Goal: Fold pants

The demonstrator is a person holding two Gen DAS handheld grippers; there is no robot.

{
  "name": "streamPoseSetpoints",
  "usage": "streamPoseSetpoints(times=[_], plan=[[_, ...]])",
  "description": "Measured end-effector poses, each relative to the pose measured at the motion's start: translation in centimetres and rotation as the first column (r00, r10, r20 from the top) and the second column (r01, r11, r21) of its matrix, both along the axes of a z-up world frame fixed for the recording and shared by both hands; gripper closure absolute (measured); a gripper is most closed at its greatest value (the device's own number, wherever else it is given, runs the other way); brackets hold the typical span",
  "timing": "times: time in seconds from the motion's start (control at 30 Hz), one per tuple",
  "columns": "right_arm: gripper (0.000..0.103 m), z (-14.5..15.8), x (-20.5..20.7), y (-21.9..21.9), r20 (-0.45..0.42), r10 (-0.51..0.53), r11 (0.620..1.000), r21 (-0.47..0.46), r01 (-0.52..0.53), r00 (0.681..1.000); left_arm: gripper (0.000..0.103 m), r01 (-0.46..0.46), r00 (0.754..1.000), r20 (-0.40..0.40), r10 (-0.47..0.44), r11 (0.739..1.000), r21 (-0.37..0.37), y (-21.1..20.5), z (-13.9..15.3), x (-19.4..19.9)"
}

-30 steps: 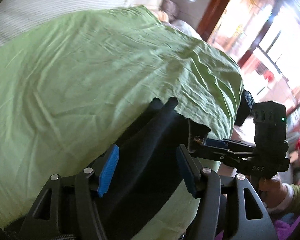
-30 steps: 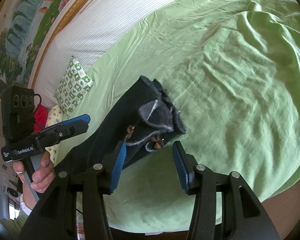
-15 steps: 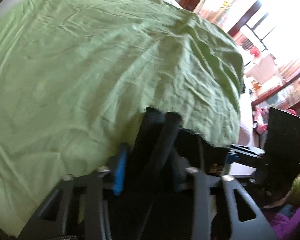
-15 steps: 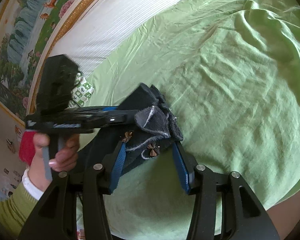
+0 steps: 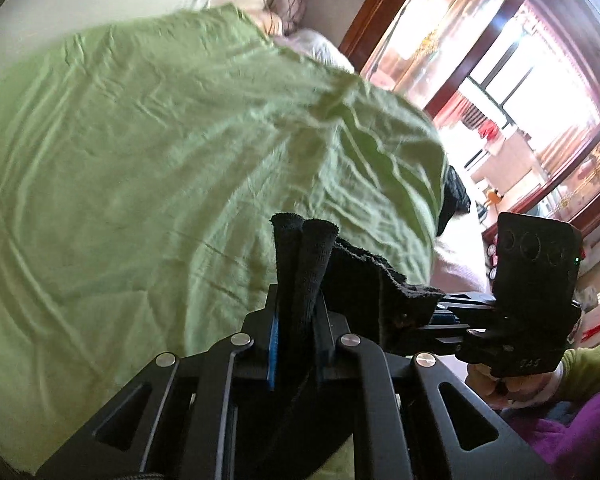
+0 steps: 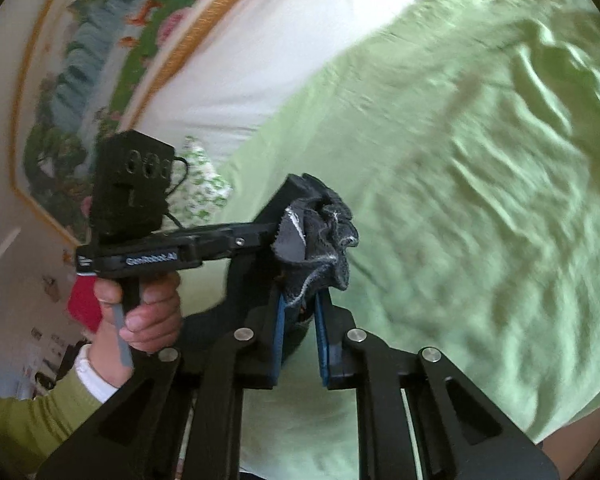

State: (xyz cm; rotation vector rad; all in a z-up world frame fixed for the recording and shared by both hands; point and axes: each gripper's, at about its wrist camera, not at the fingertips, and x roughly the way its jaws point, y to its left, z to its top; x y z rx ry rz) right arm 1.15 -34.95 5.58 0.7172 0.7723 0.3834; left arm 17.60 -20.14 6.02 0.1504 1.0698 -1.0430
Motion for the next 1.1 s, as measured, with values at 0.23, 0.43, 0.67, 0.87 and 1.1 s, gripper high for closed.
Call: streamPoseSetpoints(times=[0.23,0.43,0.67,0.87,1.1], plan=[[0.088,3.3,0.9,4.1,0.11,0.144,0.989,0.001,-0.145,0.984,0.092,-0.069,0.996,0.054,0.072,0.996,-0.061,5.2,3.2,-2.1],[0.088,4.3,2.2,8.8,0.15,0.275,0.961,-0.015,-0.276,0.95,0.092,-0.14,0.986,0.076,0.147,0.986,-0.086,9.3,3.9,-3.7],[0.088,3.8,3.4,13.3,0.155,0.396,0.918,-0.051,-0.393,0.905,0.092,-0.224,0.972,0.048,0.231,0.966,-0.127,14.5,2.5,-4.8],[0.088,2.1,4.1,16.1,0.123,0.463,0.886,-0.064,-0.458,0.878,0.092,-0.294,0.955,0.003,0.297,0.946,-0.136,17.6,-0.1,-5.3],[0.088,-1.1,4.8,18.5,0.064,0.52,0.854,-0.057,-0.517,0.852,0.092,-0.354,0.935,-0.052,0.35,0.929,-0.107,20.2,-3.3,-5.4]])
